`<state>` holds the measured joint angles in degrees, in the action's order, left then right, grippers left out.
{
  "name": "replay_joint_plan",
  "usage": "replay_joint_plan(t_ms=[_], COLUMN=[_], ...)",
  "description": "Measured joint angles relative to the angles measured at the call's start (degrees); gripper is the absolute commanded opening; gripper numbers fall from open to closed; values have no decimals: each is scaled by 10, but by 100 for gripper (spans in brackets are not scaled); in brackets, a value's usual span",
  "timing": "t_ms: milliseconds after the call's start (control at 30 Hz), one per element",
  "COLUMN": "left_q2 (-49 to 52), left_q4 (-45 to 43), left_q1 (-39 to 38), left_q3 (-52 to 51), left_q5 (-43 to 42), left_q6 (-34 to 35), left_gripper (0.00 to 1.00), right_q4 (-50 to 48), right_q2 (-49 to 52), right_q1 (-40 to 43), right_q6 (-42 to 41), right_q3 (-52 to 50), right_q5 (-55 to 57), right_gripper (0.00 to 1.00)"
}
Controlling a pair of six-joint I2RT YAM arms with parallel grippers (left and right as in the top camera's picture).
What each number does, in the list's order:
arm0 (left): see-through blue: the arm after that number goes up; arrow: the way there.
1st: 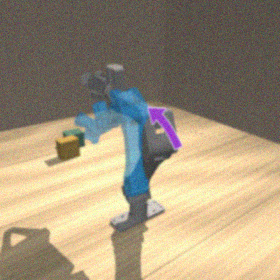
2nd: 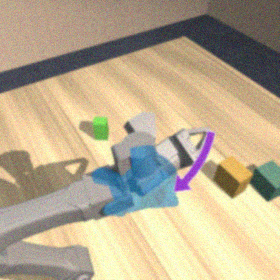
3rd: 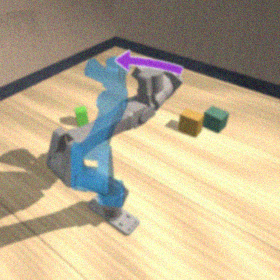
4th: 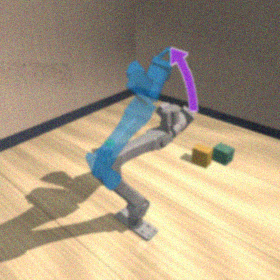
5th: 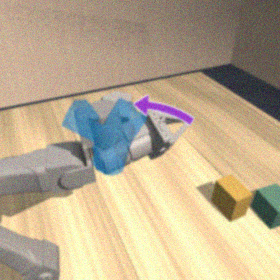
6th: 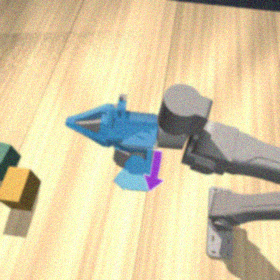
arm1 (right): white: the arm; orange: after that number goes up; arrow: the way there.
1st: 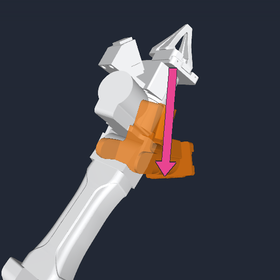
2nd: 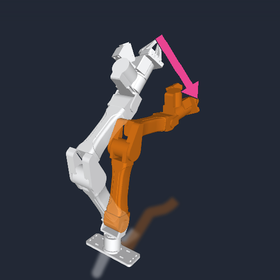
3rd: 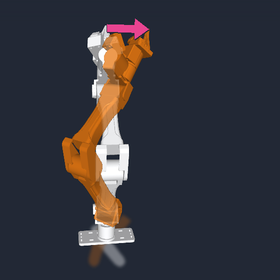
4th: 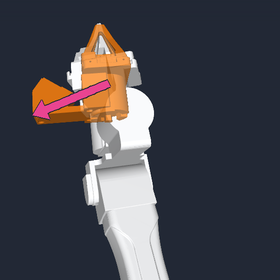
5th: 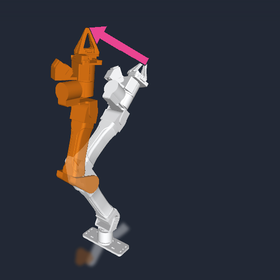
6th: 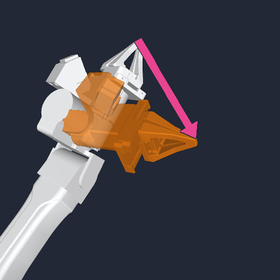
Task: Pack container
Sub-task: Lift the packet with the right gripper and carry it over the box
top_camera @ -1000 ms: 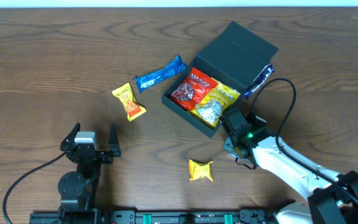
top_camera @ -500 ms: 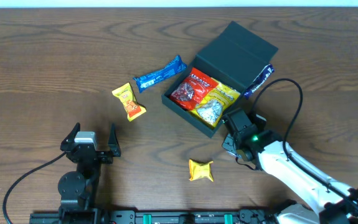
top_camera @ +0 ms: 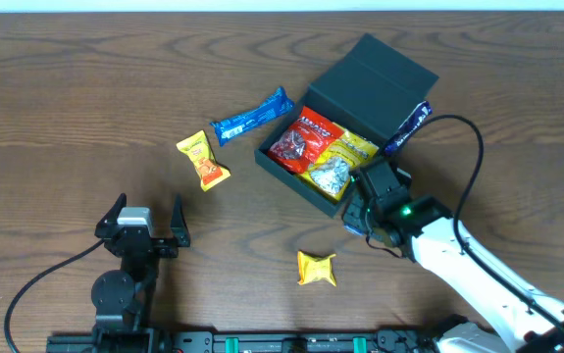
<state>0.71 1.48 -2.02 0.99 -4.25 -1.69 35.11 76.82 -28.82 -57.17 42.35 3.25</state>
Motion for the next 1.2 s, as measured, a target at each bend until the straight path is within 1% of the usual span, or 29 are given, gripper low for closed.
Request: replay_joint_plan(t_ms=[367, 600, 800, 1000, 1200], left_q2=[0, 0, 0, 0, 0], left_q4=[0, 0, 0, 0, 0], left_q1=[0, 0, 0, 0, 0], left_q3=[0, 0, 0, 0, 0], left_q5=[0, 0, 0, 0, 0], left_q6=[0, 0, 0, 0, 0], left_gripper=[95, 95, 95, 95, 95], right_q4=[17, -21, -29, -34, -51], right_q2=[0, 1, 53, 89, 121], right_q1=[0, 4, 13, 13, 13], right_q6=[9, 10, 8, -10, -24], right_q3=[79, 90, 122, 123, 123], right_q5=[-24, -38, -50, -63, -65], right_gripper=[17, 17, 19, 20, 19])
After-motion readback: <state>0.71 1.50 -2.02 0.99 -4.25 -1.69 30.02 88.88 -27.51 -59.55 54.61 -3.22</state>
